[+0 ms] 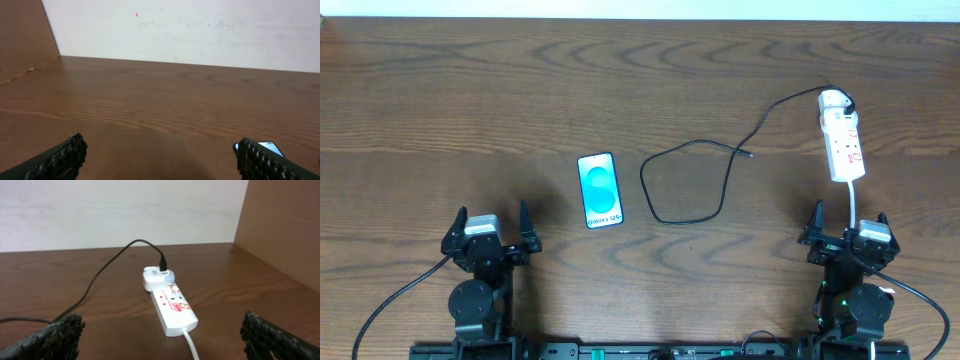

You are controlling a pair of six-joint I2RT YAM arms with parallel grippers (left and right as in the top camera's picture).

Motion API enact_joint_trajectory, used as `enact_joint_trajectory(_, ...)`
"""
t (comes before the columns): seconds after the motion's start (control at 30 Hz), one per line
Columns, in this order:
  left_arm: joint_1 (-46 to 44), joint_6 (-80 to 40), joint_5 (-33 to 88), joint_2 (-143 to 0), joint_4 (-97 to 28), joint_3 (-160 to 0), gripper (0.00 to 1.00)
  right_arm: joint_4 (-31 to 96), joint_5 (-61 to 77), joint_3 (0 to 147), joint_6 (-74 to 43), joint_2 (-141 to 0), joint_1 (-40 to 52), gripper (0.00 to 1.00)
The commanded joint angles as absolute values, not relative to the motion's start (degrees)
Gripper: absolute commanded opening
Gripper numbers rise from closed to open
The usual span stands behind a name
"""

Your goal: Plug charger to phone and switch on socket

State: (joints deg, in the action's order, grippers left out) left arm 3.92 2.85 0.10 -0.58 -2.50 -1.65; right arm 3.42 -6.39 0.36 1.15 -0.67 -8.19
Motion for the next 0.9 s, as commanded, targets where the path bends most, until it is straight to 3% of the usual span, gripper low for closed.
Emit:
enact_joint_trajectory(0.0,4.2,3.4,-0.6,-0.2,-4.1,-0.2,0.98,3.6,-6.3,0.3,2.0,-0.3,-8.6,0.99)
enact_joint_trajectory(0.87,4.2,3.4,-2.8,-0.2,1.1,-0.2,0.98,3.6,-6.3,0.3,2.0,-0.3,-8.6,0.99)
